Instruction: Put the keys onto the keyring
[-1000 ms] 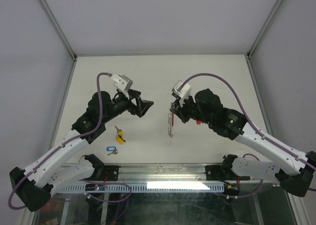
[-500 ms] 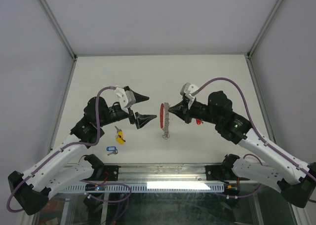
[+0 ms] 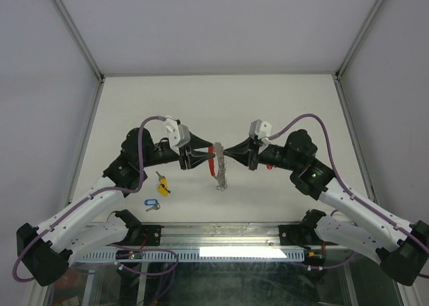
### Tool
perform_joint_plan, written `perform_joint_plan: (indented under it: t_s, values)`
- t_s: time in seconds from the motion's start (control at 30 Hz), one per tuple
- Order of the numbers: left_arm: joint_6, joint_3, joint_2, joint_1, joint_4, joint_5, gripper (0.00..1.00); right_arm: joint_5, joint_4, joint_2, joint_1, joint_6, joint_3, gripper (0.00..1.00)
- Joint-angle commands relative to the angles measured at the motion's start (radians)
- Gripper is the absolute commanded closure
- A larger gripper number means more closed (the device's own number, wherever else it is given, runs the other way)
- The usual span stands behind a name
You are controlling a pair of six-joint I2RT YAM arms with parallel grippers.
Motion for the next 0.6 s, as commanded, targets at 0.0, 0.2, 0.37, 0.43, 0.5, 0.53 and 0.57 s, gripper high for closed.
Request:
perform_joint_plan:
  t_s: [0.0, 0.2, 0.37, 0.43, 0.5, 0.53, 0.57]
  values:
    - [-0.009, 0.039, -0.022, -0.012, 0.096, 0.039, 0.67, -0.070, 0.198, -0.033, -0.004, -0.018, -0.012, 1.00]
    - [-0.037, 0.021, -0.062, -0.025, 0.136, 0.029, 0.72, -0.067, 0.219, -0.030, -0.006, -0.012, -0.013, 1.00]
    - [-0.053, 0.005, -0.068, -0.042, 0.158, 0.028, 0.71, -0.068, 0.225, -0.029, -0.007, 0.001, -0.014, 1.00]
    - [-0.049, 0.008, -0.063, -0.046, 0.157, 0.032, 0.69, -0.071, 0.231, -0.032, -0.007, 0.000, -0.016, 1.00]
    - [-0.048, 0.012, -0.059, -0.048, 0.157, 0.041, 0.68, -0.081, 0.237, -0.035, -0.008, 0.002, -0.017, 1.00]
    - [-0.047, 0.013, -0.055, -0.049, 0.156, 0.046, 0.67, -0.086, 0.242, -0.037, -0.007, 0.004, -0.017, 1.00]
    - [-0.045, 0.015, -0.053, -0.051, 0.157, 0.051, 0.66, -0.089, 0.246, -0.039, -0.007, 0.005, -0.017, 1.00]
